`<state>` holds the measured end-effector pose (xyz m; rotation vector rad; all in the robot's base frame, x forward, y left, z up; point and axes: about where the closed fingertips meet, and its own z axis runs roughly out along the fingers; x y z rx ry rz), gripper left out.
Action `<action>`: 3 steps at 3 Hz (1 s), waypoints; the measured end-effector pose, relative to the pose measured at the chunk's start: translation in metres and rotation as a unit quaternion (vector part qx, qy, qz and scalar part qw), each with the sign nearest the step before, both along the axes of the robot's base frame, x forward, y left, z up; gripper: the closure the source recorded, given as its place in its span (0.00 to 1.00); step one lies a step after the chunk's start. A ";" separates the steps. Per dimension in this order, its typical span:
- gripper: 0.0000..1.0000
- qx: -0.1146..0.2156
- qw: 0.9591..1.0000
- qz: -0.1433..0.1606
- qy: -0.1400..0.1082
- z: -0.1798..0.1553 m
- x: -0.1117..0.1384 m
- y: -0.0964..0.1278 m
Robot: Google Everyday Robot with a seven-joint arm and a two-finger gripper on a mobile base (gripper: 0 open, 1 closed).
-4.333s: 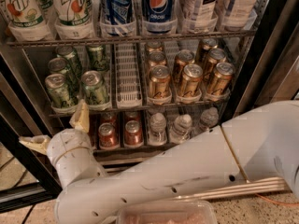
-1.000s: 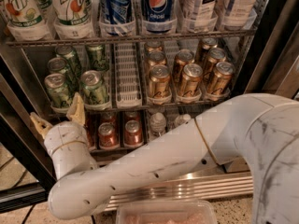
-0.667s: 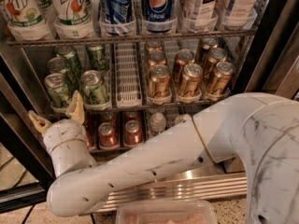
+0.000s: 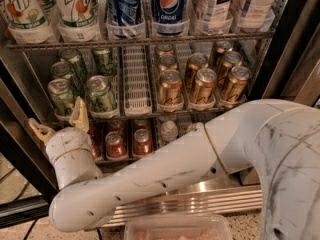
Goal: Pick green can from middle shelf of fridge
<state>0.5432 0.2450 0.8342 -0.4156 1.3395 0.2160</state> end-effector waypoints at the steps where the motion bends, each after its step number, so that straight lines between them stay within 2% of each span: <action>1: 0.30 0.000 1.000 0.000 0.000 0.000 -0.003 0.000; 2: 0.37 -0.003 1.000 0.003 0.015 0.016 -0.026 -0.014; 3: 0.32 -0.002 1.000 0.005 0.022 0.005 -0.018 -0.007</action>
Offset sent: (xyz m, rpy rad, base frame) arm -0.0786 -0.0254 0.0322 -0.0305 0.1161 0.0593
